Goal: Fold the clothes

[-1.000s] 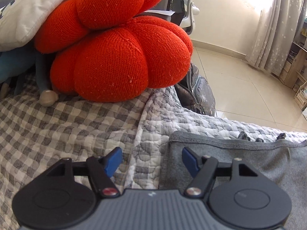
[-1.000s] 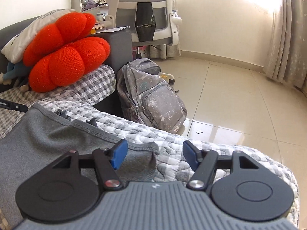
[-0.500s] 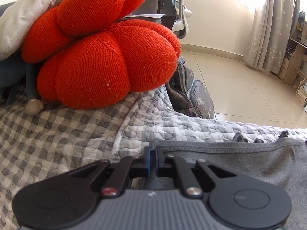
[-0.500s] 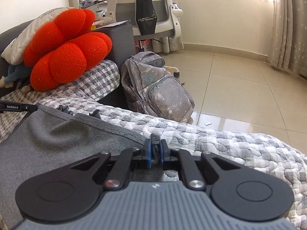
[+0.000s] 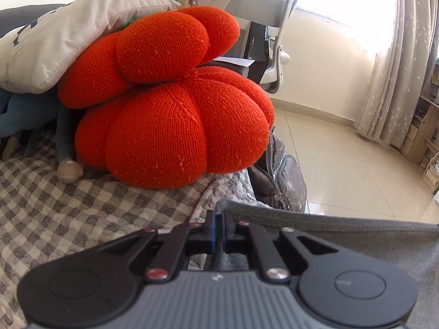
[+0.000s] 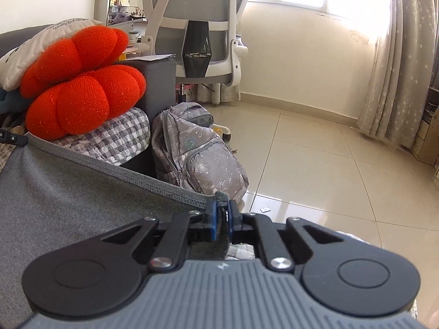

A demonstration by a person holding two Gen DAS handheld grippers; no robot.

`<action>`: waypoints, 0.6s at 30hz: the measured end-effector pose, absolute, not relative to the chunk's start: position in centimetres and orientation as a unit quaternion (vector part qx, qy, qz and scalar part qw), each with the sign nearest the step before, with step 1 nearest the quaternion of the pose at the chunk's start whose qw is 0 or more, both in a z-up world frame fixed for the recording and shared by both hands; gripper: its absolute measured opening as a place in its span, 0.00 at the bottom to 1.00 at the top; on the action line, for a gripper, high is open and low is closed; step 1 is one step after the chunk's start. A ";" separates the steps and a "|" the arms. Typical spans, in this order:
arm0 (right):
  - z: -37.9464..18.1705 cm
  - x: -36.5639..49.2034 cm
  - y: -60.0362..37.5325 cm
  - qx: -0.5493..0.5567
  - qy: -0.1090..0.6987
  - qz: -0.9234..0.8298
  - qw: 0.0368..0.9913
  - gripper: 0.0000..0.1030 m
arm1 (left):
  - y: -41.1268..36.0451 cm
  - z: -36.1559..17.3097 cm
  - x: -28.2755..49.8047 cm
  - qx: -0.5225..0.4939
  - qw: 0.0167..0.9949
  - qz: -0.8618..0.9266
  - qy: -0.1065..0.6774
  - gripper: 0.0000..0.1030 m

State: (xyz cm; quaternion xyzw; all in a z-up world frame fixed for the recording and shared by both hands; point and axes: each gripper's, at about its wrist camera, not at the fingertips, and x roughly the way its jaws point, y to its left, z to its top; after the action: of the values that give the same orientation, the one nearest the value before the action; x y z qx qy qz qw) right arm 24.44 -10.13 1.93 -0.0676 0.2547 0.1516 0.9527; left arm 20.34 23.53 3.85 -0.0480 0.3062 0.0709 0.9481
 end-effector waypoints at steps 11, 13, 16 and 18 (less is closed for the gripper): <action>-0.1 25.2 -9.3 -0.079 0.298 0.141 0.941 0.22 | 23.1 2.4 20.8 -0.011 0.934 0.103 0.342 0.23; 0.5 24.8 -9.4 -0.070 0.297 0.144 0.941 0.25 | 23.2 3.0 20.3 -0.014 0.931 0.111 0.348 0.26; 1.6 23.4 -9.4 -0.049 0.287 0.151 0.945 0.42 | 22.9 3.9 18.8 -0.013 0.929 0.118 0.350 0.34; 2.3 22.4 -9.1 -0.042 0.282 0.159 0.945 0.44 | 22.0 4.7 17.3 -0.006 0.932 0.117 0.343 0.35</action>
State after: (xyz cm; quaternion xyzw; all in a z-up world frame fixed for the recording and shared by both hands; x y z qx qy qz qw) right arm 22.38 -9.10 2.26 -0.0417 0.2824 0.1592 0.9451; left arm 17.26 22.02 4.66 -0.0061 0.3428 0.1171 0.9320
